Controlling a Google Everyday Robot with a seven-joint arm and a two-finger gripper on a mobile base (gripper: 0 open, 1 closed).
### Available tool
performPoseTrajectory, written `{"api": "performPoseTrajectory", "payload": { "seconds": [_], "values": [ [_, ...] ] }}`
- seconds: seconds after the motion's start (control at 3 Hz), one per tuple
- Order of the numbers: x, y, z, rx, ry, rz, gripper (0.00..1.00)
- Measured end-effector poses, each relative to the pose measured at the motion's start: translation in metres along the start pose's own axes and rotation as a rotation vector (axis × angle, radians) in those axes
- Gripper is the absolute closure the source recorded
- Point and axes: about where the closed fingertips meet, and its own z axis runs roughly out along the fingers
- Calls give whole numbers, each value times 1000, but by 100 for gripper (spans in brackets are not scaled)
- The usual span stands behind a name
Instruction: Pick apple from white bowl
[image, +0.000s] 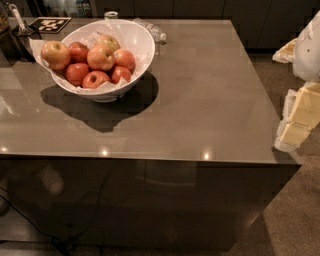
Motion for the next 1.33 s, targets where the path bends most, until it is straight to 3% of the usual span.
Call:
{"api": "performPoseTrajectory", "payload": {
  "seconds": [0.33, 0.67, 1.0, 1.33],
  "values": [
    [0, 0, 0, 0, 0, 0, 0],
    [-31, -3, -7, 7, 28, -23, 0],
    [-90, -9, -12, 14, 63, -87, 0],
    [-125, -14, -16, 30, 68, -123, 0]
  ]
}}
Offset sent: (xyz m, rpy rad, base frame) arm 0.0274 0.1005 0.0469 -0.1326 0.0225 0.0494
